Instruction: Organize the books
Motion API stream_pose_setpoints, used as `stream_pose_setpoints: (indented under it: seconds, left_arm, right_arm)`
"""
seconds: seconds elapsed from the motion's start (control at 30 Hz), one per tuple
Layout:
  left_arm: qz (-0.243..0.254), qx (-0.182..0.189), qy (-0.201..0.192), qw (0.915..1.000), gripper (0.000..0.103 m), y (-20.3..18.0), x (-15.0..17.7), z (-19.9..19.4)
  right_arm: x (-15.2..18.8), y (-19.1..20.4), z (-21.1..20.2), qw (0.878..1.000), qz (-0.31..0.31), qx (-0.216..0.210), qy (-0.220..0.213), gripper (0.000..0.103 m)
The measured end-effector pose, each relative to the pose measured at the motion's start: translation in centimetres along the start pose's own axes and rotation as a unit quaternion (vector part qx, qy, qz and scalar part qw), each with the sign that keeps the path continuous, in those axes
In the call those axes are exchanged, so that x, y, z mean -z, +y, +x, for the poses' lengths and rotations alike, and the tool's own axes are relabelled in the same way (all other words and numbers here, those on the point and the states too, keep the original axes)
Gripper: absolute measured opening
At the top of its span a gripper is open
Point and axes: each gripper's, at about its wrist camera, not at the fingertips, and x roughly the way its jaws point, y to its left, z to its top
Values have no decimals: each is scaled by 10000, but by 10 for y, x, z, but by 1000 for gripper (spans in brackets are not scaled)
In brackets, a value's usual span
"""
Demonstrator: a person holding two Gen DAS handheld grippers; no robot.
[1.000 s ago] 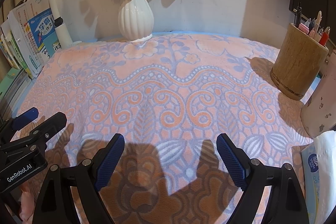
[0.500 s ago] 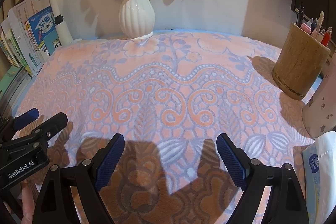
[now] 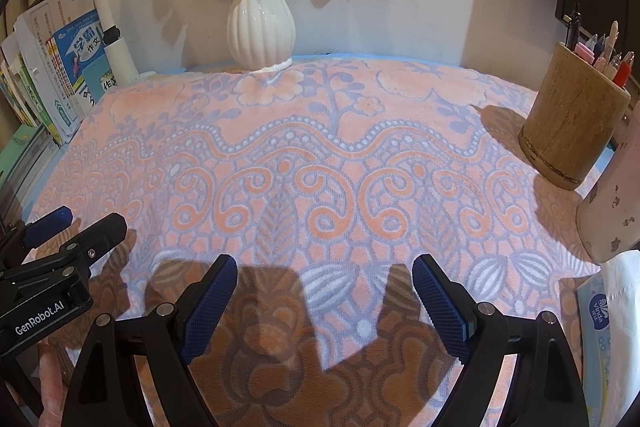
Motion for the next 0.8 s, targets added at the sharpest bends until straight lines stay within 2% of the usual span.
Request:
stream_pose_setpoints:
  seconds: [0.67,0.8]
  left_arm:
    - [-31,42,64,10000,89,1,1,1]
    - [-137,-41,26,9999,89,4,0,0]
  right_arm:
    - [2,0,2,10000,-54,-18,34,88]
    - [2,0,2,10000,-62,-24,41,88]
